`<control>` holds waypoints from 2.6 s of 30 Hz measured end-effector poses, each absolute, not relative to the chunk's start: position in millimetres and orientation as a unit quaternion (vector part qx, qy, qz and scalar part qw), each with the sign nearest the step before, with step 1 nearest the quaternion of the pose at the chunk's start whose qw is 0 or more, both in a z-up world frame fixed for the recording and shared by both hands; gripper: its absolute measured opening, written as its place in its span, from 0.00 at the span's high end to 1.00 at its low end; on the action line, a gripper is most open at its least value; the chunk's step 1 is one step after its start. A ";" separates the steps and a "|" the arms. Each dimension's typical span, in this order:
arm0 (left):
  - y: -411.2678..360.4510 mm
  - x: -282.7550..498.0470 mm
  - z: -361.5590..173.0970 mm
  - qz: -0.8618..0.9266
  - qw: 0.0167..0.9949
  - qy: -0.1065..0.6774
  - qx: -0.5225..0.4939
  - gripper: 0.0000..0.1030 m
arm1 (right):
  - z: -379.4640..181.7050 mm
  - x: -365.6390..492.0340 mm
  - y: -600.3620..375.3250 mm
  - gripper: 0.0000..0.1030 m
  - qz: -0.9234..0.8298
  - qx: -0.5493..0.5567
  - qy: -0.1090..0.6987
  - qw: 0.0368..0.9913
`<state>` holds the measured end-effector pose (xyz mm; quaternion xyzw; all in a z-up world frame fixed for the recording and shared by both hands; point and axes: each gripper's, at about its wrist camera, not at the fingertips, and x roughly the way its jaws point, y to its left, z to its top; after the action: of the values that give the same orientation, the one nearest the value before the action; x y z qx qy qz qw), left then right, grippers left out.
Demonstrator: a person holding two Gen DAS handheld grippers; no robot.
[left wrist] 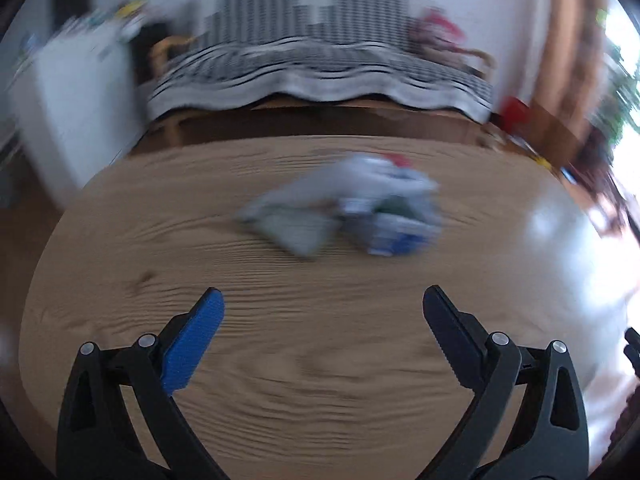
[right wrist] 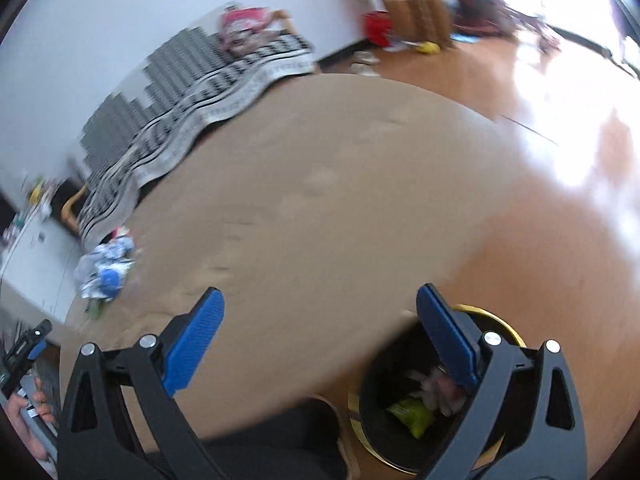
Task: Collect trash
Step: 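Return both grippers to the table toward the remaining trash, then grasp the white-green cigarette box with the left gripper while the right grasps the plastic bag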
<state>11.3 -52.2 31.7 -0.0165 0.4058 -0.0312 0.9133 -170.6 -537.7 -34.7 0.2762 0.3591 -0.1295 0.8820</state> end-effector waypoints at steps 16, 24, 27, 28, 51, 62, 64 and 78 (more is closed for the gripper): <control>-52.1 102.3 -37.5 -0.029 0.890 0.455 -0.002 0.06 | -1.6 10.7 -334.7 0.09 0.034 0.181 0.345 0.920; -59.6 153.1 -55.4 -0.006 0.882 0.470 -0.044 0.06 | -24.7 16.1 -353.2 0.09 0.015 0.187 0.365 0.912; -60.6 169.4 -60.5 0.006 0.878 0.476 -0.054 0.06 | -29.5 18.1 -359.5 0.09 0.007 0.189 0.368 0.910; -60.5 174.6 -63.5 0.011 0.876 0.480 -0.054 0.06 | -30.5 17.1 -362.0 0.09 0.005 0.190 0.369 0.910; -7.9 120.6 -71.4 0.003 0.881 0.473 0.003 0.06 | -12.4 73.6 -258.3 0.07 0.094 0.036 0.352 0.931; -7.6 123.0 -70.5 -0.026 0.877 0.479 0.019 0.06 | -2.8 132.5 -179.4 0.07 0.157 -0.075 0.337 0.925; -8.4 123.3 -70.7 -0.035 0.877 0.480 0.022 0.06 | -6.1 140.8 -165.2 0.14 0.162 -0.093 0.343 0.921; -2.4 119.9 -41.0 -0.065 0.891 0.448 -0.029 0.48 | 14.4 121.5 -199.1 0.75 0.135 0.025 0.312 0.940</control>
<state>119.9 -2.4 -41.0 -0.0294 0.4481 -0.0646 0.8912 121.5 -199.1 14.4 0.0253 0.3123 0.1352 0.9400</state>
